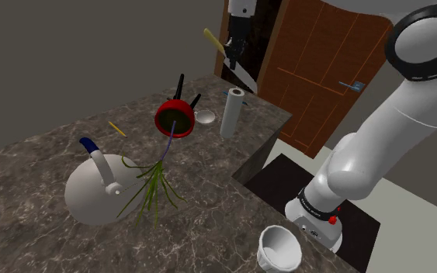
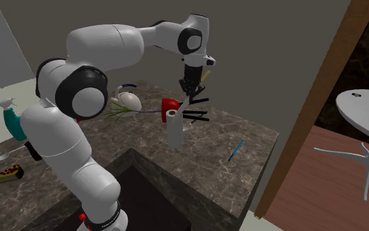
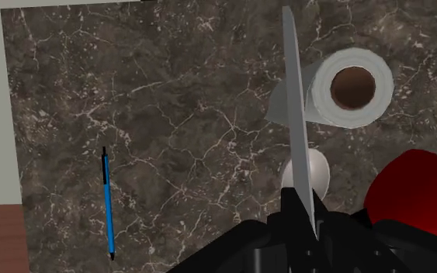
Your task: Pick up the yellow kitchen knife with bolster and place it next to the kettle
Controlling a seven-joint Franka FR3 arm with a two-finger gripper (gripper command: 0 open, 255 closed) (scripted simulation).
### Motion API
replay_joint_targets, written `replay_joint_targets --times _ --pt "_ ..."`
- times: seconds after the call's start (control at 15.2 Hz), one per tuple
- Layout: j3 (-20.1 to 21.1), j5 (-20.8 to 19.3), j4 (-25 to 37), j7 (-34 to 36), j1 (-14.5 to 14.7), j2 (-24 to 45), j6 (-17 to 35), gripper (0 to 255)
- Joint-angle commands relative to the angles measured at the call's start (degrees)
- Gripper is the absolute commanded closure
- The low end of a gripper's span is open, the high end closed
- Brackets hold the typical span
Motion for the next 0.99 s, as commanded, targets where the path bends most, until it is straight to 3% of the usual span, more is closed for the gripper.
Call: replay_joint_targets --times 0.0,0.92 --pt "1.46 0.11 -2.40 2.76 1.22 -1.99 0.45 255" --pt "12.93 3.95 -13.16 21.37 8.97 -12.15 1.72 255"
